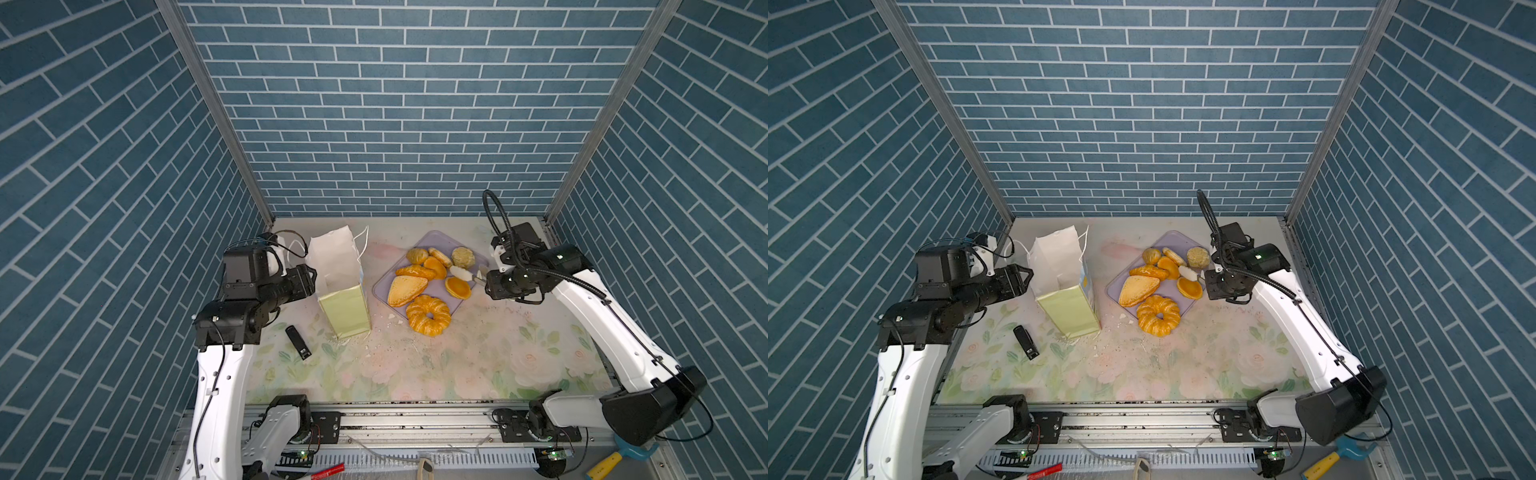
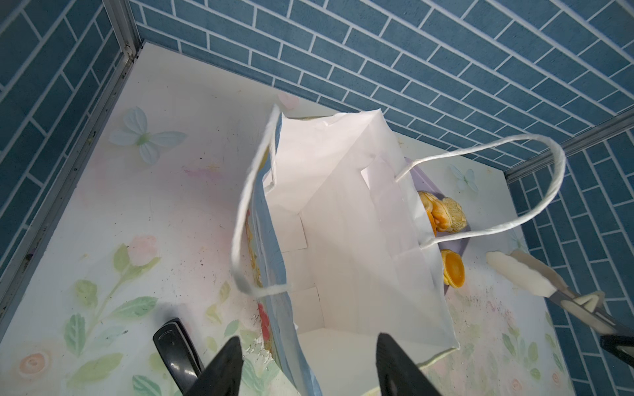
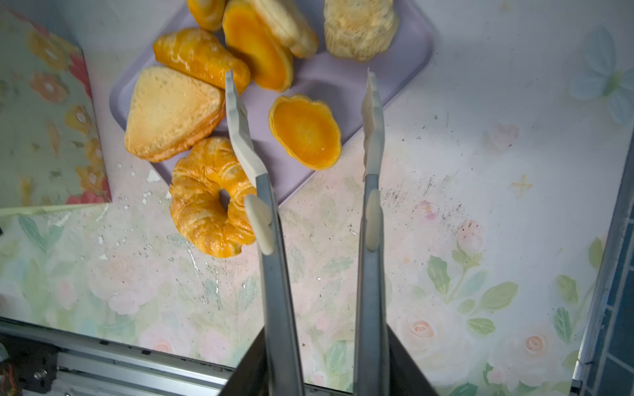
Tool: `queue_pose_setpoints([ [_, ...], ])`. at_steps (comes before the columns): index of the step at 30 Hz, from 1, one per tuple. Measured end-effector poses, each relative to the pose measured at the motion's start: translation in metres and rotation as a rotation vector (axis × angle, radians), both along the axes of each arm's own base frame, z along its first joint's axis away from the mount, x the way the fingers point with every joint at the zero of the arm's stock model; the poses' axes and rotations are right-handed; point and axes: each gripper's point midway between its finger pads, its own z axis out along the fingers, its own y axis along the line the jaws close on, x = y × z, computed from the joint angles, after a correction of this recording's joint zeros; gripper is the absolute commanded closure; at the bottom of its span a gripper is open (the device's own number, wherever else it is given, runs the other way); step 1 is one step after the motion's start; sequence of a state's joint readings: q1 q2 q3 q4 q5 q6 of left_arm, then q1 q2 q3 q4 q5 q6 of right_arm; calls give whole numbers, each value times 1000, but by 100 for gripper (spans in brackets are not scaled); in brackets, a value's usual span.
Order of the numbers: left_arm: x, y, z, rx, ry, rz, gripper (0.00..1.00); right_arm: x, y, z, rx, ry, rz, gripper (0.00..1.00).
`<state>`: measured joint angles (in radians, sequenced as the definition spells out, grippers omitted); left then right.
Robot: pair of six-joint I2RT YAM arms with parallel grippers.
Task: Place the fake bread into the paper bag
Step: 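Lower the tongs onto the orange tart and pinch it with the right gripper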
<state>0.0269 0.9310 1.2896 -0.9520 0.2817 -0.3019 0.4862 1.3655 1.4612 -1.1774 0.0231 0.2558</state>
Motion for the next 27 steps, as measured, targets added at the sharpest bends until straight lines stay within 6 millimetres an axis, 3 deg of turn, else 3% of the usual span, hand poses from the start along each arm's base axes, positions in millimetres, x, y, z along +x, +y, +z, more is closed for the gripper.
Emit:
queue_pose_setpoints([
  [15,-4,4,-6,16,28,21,35,31,15,-54,-129,88,125,52],
  [27,-5,5,-5,10,27,30,35,42,21,-74,-142,104,147,62],
])
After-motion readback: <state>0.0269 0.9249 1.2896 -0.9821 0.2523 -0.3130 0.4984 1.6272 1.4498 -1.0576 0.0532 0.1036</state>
